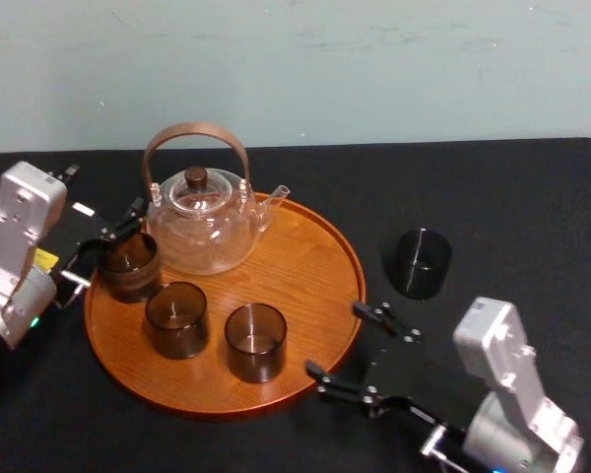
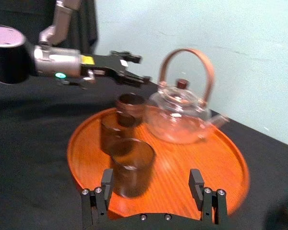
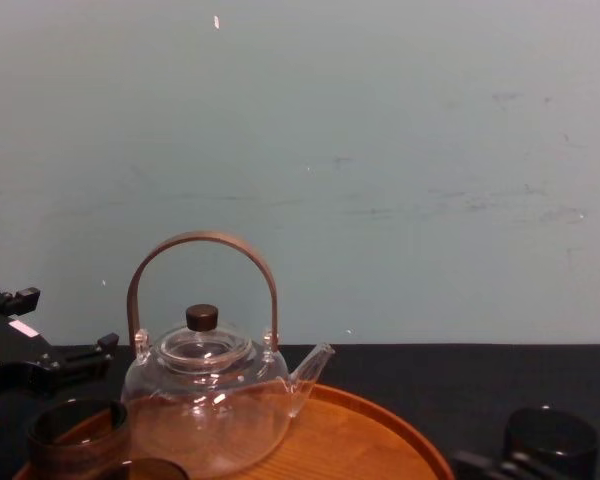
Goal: Pick up the glass from the table and place it on the tray.
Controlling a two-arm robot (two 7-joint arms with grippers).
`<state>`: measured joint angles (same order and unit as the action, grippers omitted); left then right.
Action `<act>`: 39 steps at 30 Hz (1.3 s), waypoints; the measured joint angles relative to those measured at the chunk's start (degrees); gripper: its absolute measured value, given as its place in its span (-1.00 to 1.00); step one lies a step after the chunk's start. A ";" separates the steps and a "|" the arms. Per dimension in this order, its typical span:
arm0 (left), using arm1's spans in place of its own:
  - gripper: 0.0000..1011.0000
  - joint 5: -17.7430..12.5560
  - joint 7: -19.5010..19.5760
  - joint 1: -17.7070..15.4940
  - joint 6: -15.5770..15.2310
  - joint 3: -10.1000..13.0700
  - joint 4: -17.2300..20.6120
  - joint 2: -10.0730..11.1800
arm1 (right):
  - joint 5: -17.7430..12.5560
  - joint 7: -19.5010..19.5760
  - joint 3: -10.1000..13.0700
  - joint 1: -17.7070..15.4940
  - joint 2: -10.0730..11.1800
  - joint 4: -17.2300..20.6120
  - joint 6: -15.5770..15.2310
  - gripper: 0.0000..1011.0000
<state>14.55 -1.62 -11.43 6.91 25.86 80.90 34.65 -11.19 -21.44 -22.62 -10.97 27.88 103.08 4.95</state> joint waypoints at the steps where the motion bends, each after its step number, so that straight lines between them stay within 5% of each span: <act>1: 0.98 0.00 0.00 0.00 0.00 0.00 0.00 0.00 | -0.13 0.26 0.50 -0.64 0.14 0.19 0.10 0.98; 11: 0.98 0.00 0.00 0.00 0.00 0.00 0.00 0.00 | -1.80 3.36 7.48 -7.07 1.05 1.75 1.11 0.98; 17: 0.98 0.00 0.00 0.00 0.00 0.00 0.00 0.00 | -2.96 4.52 11.37 -7.42 0.73 0.54 -0.16 0.98; 28: 0.98 0.00 0.00 0.00 0.00 0.00 0.00 0.00 | -5.64 3.20 14.82 -2.68 -0.84 -4.91 -3.76 0.98; 39: 0.98 0.00 0.00 0.00 0.00 0.00 0.00 0.00 | -5.50 1.42 12.47 6.15 -1.62 -11.82 -8.28 0.98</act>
<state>14.55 -1.62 -11.43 6.91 25.86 80.90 34.65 -16.69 -20.02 -10.15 -4.82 26.25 91.26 -3.33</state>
